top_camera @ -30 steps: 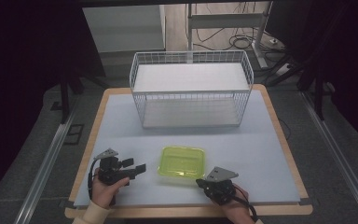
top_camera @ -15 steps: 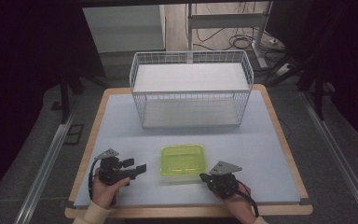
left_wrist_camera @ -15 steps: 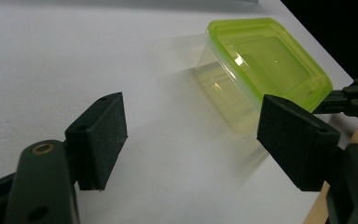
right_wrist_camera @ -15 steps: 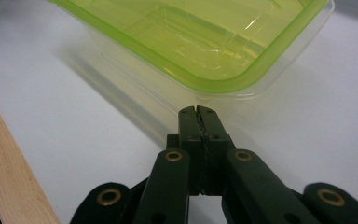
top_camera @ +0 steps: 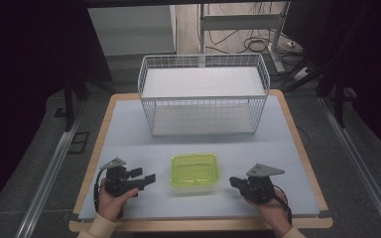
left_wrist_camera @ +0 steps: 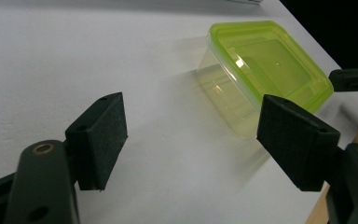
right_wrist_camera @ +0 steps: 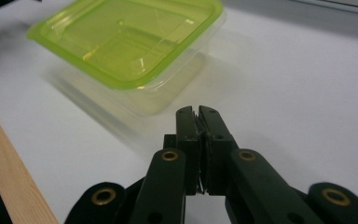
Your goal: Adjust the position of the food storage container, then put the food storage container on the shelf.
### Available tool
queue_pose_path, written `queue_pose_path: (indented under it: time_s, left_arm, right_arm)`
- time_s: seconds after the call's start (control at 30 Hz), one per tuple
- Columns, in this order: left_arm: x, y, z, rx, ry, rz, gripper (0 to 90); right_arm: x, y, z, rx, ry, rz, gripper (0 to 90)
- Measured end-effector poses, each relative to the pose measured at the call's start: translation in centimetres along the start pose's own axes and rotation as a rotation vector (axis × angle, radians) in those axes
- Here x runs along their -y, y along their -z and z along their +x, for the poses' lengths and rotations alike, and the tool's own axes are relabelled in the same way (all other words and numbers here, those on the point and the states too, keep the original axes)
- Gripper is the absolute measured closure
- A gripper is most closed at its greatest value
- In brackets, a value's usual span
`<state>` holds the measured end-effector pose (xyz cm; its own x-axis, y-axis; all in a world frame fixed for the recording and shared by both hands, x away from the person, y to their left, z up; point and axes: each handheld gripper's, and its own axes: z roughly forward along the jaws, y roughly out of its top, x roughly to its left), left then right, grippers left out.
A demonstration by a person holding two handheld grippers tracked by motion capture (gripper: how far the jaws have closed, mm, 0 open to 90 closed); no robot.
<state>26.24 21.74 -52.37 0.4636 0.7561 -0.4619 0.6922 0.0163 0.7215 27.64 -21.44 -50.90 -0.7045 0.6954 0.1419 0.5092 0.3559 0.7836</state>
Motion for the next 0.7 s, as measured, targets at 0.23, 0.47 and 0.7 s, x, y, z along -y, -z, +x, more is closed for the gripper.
queue_pose_path:
  time_s: [0.23, 0.47, 0.7]
  left_arm:
    - [-0.1, 0.1, -0.2, 0.007, 0.008, -0.002, 23.5]
    - [-0.4, 0.4, -0.6, 0.023, 0.012, -0.011, 25.4]
    - [-0.7, -0.1, -0.9, 0.069, 0.055, 0.01, 26.1]
  right_arm:
    - [-0.3, -0.3, -0.7, -0.115, -0.032, 0.01, 61.6]
    - [-0.6, -0.4, -0.8, -0.157, -0.074, -0.008, 43.2]
    - [-1.0, -0.2, -1.2, -0.183, -0.105, -0.021, 37.6]
